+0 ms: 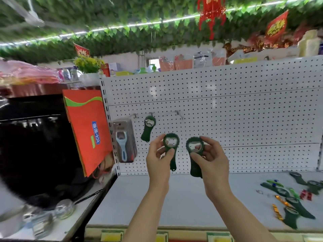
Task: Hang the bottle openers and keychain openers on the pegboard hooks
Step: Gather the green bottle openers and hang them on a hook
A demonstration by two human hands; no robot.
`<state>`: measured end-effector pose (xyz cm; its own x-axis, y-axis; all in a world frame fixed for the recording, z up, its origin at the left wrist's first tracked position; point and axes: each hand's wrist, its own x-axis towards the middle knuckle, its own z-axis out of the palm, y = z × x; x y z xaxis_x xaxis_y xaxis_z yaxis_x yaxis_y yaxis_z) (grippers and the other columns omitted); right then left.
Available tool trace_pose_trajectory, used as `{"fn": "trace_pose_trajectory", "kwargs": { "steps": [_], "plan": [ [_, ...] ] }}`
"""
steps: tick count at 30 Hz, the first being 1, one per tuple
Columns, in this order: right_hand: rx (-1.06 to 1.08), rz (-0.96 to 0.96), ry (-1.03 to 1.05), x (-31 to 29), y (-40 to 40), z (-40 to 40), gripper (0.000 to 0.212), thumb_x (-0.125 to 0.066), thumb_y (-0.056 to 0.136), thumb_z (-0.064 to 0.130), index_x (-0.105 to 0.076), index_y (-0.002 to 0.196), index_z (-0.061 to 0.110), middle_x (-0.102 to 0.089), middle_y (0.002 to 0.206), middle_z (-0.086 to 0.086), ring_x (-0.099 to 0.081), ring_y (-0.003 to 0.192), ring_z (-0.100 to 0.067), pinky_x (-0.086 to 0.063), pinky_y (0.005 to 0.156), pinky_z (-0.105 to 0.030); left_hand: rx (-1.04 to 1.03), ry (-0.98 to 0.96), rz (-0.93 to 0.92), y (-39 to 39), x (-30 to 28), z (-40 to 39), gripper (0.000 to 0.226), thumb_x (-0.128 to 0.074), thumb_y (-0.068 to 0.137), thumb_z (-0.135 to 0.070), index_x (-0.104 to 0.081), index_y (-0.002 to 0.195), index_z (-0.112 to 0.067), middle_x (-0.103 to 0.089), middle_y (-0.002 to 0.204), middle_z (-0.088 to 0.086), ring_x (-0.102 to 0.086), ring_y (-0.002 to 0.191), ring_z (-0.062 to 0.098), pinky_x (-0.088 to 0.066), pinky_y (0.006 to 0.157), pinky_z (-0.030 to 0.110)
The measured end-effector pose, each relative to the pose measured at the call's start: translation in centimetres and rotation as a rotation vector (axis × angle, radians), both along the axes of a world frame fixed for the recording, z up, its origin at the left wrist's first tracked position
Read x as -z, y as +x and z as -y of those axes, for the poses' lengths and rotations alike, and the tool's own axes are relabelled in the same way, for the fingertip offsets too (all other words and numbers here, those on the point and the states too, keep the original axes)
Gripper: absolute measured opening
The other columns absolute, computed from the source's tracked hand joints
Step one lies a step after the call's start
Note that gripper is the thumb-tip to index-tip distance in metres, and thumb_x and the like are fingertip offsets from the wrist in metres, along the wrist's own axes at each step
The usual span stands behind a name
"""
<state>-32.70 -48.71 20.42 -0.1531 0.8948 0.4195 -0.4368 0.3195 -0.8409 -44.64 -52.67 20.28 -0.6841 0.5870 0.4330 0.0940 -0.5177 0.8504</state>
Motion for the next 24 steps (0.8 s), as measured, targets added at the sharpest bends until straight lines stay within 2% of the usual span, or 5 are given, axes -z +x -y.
{"fn": "trace_pose_trajectory", "kwargs": {
  "steps": [4,8,14,18,24],
  "plan": [
    [0.01,-0.03,0.011,-1.1,-3.5,0.8,0.049,-0.068,0.078,-0.01,-0.064,0.109,0.028,-0.071,0.097,-0.004,-0.069,0.086,-0.016,-0.054,0.074,-0.027,0.0,0.03,-0.03,-3.8,-1.1,0.4,0.052,-0.063,0.087,0.009,-0.065,0.117,-0.033,-0.072,0.11,-0.01,-0.065,0.105,0.01,-0.052,0.08,0.017],
    [0.02,-0.046,0.03,-1.6,-6.4,1.5,0.049,-0.069,0.078,-0.01,-0.064,0.109,0.028,-0.071,0.097,-0.002,-0.069,0.089,-0.017,-0.056,0.077,-0.031,-0.02,0.039,-0.071,-7.4,-2.3,-0.4,0.052,-0.065,0.086,0.008,-0.066,0.115,-0.034,-0.071,0.109,-0.009,-0.065,0.103,0.011,-0.052,0.083,0.021],
    [0.044,-0.052,0.039,-1.9,-8.9,1.7,0.049,-0.069,0.077,-0.01,-0.064,0.107,0.028,-0.071,0.095,0.0,-0.069,0.088,-0.016,-0.055,0.077,-0.029,0.012,0.025,-0.055,-10.6,-4.2,-2.6,0.049,-0.063,0.088,0.009,-0.063,0.121,-0.028,-0.07,0.107,-0.012,-0.065,0.089,-0.007,-0.051,0.074,0.012],
    [0.039,-0.037,0.06,-2.4,-9.6,1.2,0.049,-0.068,0.078,-0.01,-0.065,0.106,0.029,-0.072,0.095,0.001,-0.07,0.086,-0.014,-0.057,0.079,-0.032,-0.003,0.015,-0.055,-11.9,-4.7,-4.3,0.049,-0.063,0.088,0.009,-0.064,0.117,-0.031,-0.07,0.108,-0.013,-0.064,0.097,0.002,-0.049,0.077,0.016],
    [0.017,-0.001,0.071,-2.7,-10.5,0.2,0.049,-0.068,0.077,-0.009,-0.065,0.106,0.03,-0.072,0.097,-0.001,-0.069,0.086,-0.015,-0.056,0.08,-0.037,-0.038,-0.011,-0.036,-13.4,-3.9,-6.6,0.049,-0.064,0.088,0.007,-0.064,0.119,-0.031,-0.069,0.113,-0.005,-0.065,0.099,0.009,-0.049,0.077,0.016]
  ]
}}
